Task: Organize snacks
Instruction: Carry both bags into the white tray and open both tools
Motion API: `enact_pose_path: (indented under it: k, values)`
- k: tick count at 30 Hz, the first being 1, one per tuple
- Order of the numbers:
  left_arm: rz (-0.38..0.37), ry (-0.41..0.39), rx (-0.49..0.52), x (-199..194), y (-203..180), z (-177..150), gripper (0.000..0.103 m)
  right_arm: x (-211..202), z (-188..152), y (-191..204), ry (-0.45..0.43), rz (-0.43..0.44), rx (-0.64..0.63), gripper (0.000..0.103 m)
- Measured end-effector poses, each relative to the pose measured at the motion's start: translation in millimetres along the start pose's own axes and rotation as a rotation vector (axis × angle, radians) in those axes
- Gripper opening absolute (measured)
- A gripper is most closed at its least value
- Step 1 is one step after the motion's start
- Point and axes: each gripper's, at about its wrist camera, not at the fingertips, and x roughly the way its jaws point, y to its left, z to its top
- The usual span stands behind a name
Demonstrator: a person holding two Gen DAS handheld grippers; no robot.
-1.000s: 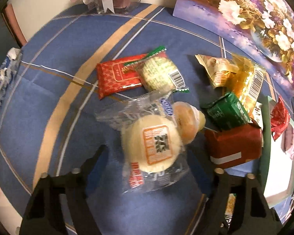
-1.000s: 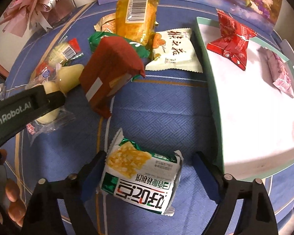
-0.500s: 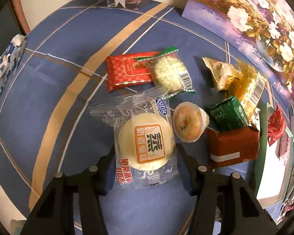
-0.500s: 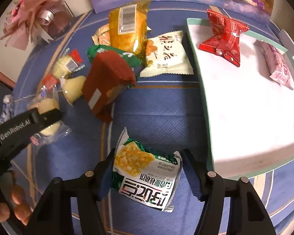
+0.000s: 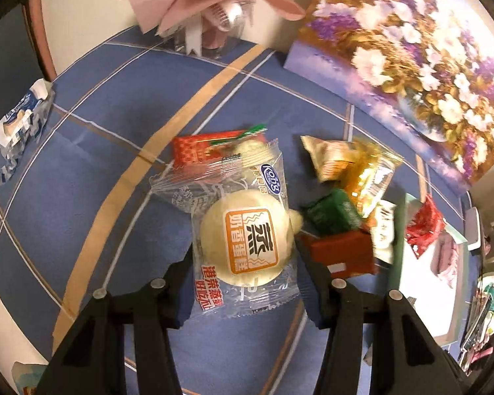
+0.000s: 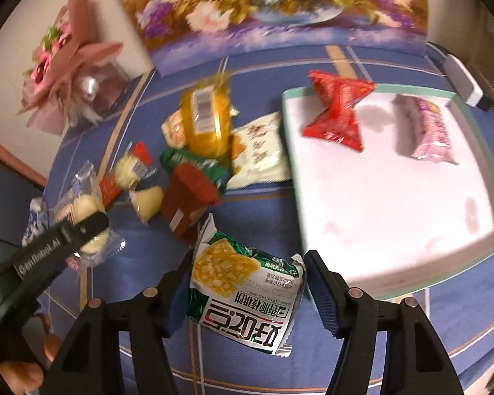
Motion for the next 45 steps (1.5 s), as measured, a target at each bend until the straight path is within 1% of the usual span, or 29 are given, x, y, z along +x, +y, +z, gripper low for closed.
enact_pose_path:
  k: [3,6,8,12,16,19,22,25,32,37,42,45]
  values:
    - [-0.009,-0.001,0.021,-1.1,-15.9,-2.6,0.055,-5.9,-5.7,-12.0,-0.019,-0.012,0.051,0.067]
    - [-0.023,-0.001,0.068,-4.8,-38.2,-9.4,0.055,-8.1,-4.4,-36.7,-0.022,-0.069,0.12,0.067]
    - [-0.031,0.0,0.117,-4.9,-58.5,-15.7,0.055,-11.5,-3.7,-55.4,-0.025,-0.088,0.151,0.067]
    - [-0.046,0.011,0.228,-1.2,-105.8,-35.5,0.055,-14.2,-1.2,-87.4,-0.031,-0.123,0.218,0.067]
    - [-0.07,0.037,0.322,5.7,-145.3,-58.0,0.055,-15.8,0.2,-116.6,-0.034,-0.132,0.284,0.067]
    - [-0.095,0.064,0.378,13.2,-171.2,-73.4,0.055,-15.7,0.0,-140.8,-0.034,-0.147,0.338,0.067]
    - [-0.105,0.076,0.409,19.4,-190.3,-83.2,0.056,-19.7,-2.0,-160.6,-0.04,-0.161,0.369,0.067]
    - [-0.122,0.094,0.43,24.4,-204.6,-91.6,0.056,-23.5,-2.6,-177.3,-0.05,-0.167,0.393,0.067]
    - [-0.128,0.126,0.448,37.9,-226.7,-102.7,0.056,-25.1,-6.0,-205.3,-0.053,-0.178,0.433,0.067]
    - [-0.127,0.129,0.468,38.7,-232.8,-106.0,0.056,-26.6,-6.9,-206.9,-0.06,-0.178,0.442,0.067]
    - [-0.123,0.129,0.452,35.5,-226.0,-101.9,0.058,-26.2,-6.7,-204.7,-0.062,-0.175,0.433,0.067]
    - [-0.121,0.116,0.454,31.4,-223.9,-99.0,0.058,-25.7,-5.7,-204.4,-0.063,-0.173,0.43,0.067]
